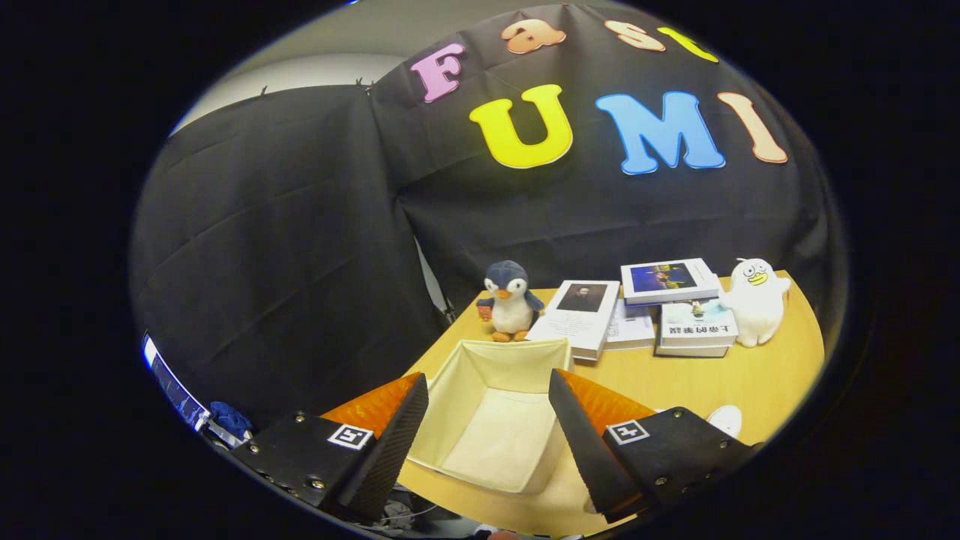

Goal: Open the storage box then place both shoes into the box .Put the left shoe in first, then the right shoe, with the right side of both shoes facing outward in a uniform manner.

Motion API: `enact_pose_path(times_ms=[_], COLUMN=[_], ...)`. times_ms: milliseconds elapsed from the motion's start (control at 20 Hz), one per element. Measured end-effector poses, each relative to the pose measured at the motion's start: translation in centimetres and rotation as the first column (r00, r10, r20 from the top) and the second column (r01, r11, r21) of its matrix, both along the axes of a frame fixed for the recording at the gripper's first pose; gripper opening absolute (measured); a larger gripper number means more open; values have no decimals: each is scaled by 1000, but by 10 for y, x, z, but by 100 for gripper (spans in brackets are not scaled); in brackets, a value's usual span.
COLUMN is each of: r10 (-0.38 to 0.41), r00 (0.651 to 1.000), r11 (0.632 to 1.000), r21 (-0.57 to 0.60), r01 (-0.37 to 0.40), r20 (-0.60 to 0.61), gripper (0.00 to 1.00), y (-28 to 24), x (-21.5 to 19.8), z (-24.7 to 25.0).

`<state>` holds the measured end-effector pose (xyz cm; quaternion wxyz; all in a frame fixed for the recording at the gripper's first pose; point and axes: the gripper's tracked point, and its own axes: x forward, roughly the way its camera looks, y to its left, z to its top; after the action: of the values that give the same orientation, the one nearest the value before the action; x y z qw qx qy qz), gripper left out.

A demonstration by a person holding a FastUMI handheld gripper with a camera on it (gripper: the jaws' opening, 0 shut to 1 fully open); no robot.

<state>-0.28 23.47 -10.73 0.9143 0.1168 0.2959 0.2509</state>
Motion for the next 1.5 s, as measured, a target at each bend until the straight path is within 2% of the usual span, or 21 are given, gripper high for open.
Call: enact_pose_path(times_ms=[300,700,1150,1500], r10=[-92,-156,-182,-198], r00=[994,976,928,883], r11=[993,974,955,943], r21=[-84,-188,-284,-330], r01=[86,126,88,53], r20=[-63,-153,-325,-425], gripper=[98,98,98,96], y=[-60,-110,-145,-156], x=[9,9,-16,-27], z=[-44,-109,-195,-238])
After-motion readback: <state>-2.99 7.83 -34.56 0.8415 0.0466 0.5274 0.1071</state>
